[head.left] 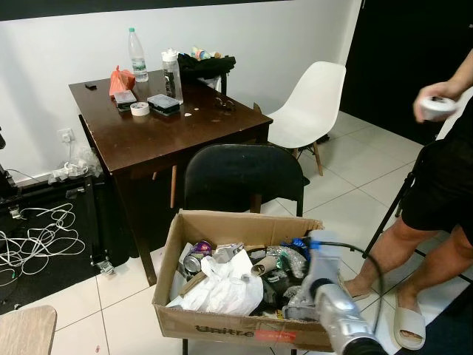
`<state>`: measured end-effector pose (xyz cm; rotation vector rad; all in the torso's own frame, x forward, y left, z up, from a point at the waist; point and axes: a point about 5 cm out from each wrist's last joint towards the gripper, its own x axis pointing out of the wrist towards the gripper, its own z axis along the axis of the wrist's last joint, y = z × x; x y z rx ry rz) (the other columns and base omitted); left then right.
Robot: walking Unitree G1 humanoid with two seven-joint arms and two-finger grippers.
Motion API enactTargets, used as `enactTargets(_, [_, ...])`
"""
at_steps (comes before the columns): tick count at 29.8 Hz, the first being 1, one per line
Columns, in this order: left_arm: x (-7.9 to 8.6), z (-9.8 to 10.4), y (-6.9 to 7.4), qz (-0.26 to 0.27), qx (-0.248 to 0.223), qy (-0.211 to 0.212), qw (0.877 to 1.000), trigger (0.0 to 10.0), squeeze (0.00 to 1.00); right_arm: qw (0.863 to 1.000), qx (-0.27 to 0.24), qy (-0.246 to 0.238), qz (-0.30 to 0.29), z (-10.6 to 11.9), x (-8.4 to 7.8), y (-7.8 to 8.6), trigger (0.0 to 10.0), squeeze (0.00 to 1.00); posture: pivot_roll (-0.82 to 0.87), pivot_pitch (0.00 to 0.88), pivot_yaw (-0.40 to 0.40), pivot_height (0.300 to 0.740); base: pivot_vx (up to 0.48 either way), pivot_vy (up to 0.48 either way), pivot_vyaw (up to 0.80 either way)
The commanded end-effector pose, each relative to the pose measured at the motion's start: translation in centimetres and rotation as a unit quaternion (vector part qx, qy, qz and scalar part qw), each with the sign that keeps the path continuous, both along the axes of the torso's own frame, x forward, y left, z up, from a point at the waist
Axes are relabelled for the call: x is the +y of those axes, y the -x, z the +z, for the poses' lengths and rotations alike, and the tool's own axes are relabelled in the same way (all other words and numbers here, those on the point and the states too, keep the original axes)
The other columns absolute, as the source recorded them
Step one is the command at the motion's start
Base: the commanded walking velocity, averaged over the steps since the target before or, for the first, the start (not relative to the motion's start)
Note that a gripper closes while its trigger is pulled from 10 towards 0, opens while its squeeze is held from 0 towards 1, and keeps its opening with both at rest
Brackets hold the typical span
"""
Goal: Picking trash to rubbish bin
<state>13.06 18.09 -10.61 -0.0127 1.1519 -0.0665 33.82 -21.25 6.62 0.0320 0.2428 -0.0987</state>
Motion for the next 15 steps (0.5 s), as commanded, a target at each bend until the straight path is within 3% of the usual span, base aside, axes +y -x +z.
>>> enactTargets(1, [-0.1, -0.2, 0.5, 0.000, 0.008, 0.001, 1.000, 10.0, 0.00, 1.000, 0.012, -0.006, -0.017, -0.8, -0.3, 0.5, 10.0, 0.11, -0.22, 0.090, 0.047, 0.740, 0.000, 0.000, 0.00])
enactTargets(2, [-0.1, -0.2, 0.4, 0.002, 0.007, 0.002, 1.000, 10.0, 0.00, 0.998, 0.023, 0.009, -0.056, -1.1, -2.3, 1.2, 10.0, 0.00, -0.22, 0.089, 0.047, 0.740, 0.000, 0.000, 0.00])
enactTargets(3, [-0.1, -0.2, 0.4, 0.002, 0.007, 0.002, 1.000, 10.0, 0.00, 0.998, 0.023, 0.009, -0.056, -1.1, -2.3, 1.2, 10.0, 0.00, -0.22, 0.089, 0.047, 0.740, 0.000, 0.000, 0.00])
enactTargets(6, [-0.2, -0.2, 0.4, -0.001, 0.011, 0.001, 1.000, 10.0, 0.00, 0.977, 0.097, 0.037, -0.187, -3.6, -10.0, 6.2, 10.0, 0.00, -0.23, 0.088, 0.050, 0.740, 0.000, 0.000, 0.00])
enactTargets(7, [-0.2, -0.2, 0.4, -0.001, 0.011, 0.001, 1.000, 10.0, 0.00, 0.977, 0.097, 0.037, -0.187, -3.6, -10.0, 6.2, 10.0, 0.00, -0.23, 0.088, 0.050, 0.740, 0.000, 0.000, 0.00])
enactTargets(9, [-0.2, -0.2, 0.5, -0.001, 0.013, 0.001, 1.000, 10.0, 0.00, 0.950, 0.163, 0.038, -0.264, -5.9, -13.0, 10.7, 10.0, 0.00, -0.23, 0.085, 0.053, 0.740, 0.000, 0.000, 0.00])
enactTargets(10, [-0.2, -0.2, 0.5, -0.001, 0.013, 0.001, 1.000, 10.0, 0.00, 0.936, 0.194, 0.031, -0.291, -7.2, -13.7, 12.9, 10.0, 0.00, -0.23, 0.086, 0.053, 0.740, 0.000, 0.000, 0.00])
enactTargets(11, [-0.2, -0.2, 0.5, -0.001, 0.013, 0.001, 1.000, 10.0, 0.00, 0.936, 0.194, 0.031, -0.291, -7.2, -13.7, 12.9, 10.0, 0.00, -0.23, 0.086, 0.053, 0.740, 0.000, 0.000, 0.00])
enactTargets(12, [-0.2, -0.2, 0.5, 0.000, 0.013, 0.001, 1.000, 10.0, 0.00, 0.926, 0.221, 0.025, -0.305, -8.3, -13.8, 14.7, 10.0, 0.00, -0.23, 0.086, 0.054, 0.740, 0.000, 0.000, 0.00])
enactTargets(13, [-0.2, -0.2, 0.5, 0.000, 0.013, 0.001, 1.000, 10.0, 0.00, 0.926, 0.221, 0.025, -0.305, -8.3, -13.8, 14.7, 10.0, 0.00, -0.23, 0.086, 0.054, 0.740, 0.000, 0.000, 0.00])
enactTargets(15, [-0.1, -0.2, 0.4, 0.000, 0.013, 0.000, 1.000, 10.0, 0.00, 0.908, 0.276, 0.011, -0.316, -10.6, -13.0, 17.9, 10.0, 0.00, -0.23, 0.086, 0.055, 0.740, 0.000, 0.000, 0.00])
